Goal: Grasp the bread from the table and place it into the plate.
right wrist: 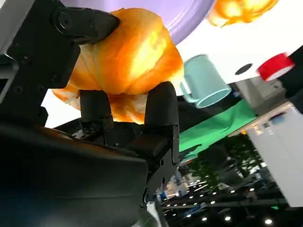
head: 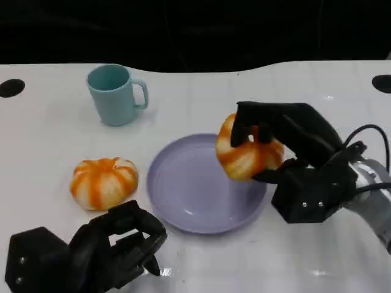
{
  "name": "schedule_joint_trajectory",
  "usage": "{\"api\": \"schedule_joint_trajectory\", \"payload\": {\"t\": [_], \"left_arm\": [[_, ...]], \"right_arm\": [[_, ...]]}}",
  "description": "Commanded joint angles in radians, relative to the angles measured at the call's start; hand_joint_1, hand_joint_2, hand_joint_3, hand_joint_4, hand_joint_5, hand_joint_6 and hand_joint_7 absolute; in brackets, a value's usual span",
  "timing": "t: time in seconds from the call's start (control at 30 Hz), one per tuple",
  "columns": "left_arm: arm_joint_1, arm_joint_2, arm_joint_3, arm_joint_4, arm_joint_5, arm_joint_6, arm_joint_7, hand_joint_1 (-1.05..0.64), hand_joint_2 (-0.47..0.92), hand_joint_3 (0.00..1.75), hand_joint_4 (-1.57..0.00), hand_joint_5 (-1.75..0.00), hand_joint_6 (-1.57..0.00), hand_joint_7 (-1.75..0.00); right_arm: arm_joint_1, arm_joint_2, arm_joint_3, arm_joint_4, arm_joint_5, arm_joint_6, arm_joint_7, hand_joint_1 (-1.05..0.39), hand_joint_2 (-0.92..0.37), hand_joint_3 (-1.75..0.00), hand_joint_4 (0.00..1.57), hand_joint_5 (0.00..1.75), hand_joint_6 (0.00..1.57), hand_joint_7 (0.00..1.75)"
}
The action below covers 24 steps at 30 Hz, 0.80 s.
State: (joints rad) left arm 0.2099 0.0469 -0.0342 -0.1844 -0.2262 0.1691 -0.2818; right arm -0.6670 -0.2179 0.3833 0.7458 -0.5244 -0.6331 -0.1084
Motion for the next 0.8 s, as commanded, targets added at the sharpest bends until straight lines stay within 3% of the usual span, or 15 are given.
{"api": "schedule_joint_trajectory", "payload": {"t": [0.03, 0.37, 0.57, 0.7, 0.77, 0.8], "left_arm": [[0.0, 0.007, 0.005, 0.0, 0.005, -0.002, 0.011, -0.5, 0.92, 0.28, -0.74, -1.75, -0.74, -1.39], [0.001, 0.009, 0.0, -0.004, 0.013, -0.006, 0.014, -0.5, 0.92, 0.28, -0.75, -1.75, -0.74, -1.39], [0.002, 0.006, 0.0, -0.003, 0.009, -0.01, 0.011, -0.5, 0.92, 0.27, -0.75, -1.75, -0.74, -1.38], [0.001, 0.005, 0.0, 0.0, 0.012, -0.011, 0.012, -0.5, 0.92, 0.27, -0.75, -1.75, -0.74, -1.38], [0.001, 0.004, 0.001, -0.001, 0.012, -0.009, 0.013, -0.5, 0.92, 0.27, -0.75, -1.75, -0.75, -1.38], [0.002, 0.003, 0.001, -0.004, 0.011, -0.006, 0.014, -0.5, 0.92, 0.27, -0.75, -1.75, -0.75, -1.38]], "right_arm": [[-0.021, 0.024, 0.028, 0.004, -0.015, -0.009, 0.031, -0.03, -0.24, -1.44, 0.99, 1.75, 0.79, 1.69], [-0.061, 0.082, 0.073, 0.111, -0.082, -0.023, -0.018, -0.11, -0.26, -1.32, 0.99, 1.75, 0.81, 1.62], [-0.079, 0.1, 0.075, 0.179, -0.087, -0.041, -0.054, -0.07, -0.3, -1.3, 0.98, 1.75, 0.76, 1.72], [-0.08, 0.115, 0.055, 0.195, -0.063, -0.003, -0.044, -0.1, -0.35, -1.2, 0.81, 1.73, 0.86, 1.06], [-0.081, 0.115, 0.055, 0.194, -0.061, 0.007, -0.033, -0.14, -0.41, -1.02, 0.74, 1.52, 0.83, 0.81], [-0.084, 0.109, 0.062, 0.19, -0.066, 0.016, -0.015, -0.2, -0.51, -0.84, 0.68, 1.33, 0.77, 0.65]]}}
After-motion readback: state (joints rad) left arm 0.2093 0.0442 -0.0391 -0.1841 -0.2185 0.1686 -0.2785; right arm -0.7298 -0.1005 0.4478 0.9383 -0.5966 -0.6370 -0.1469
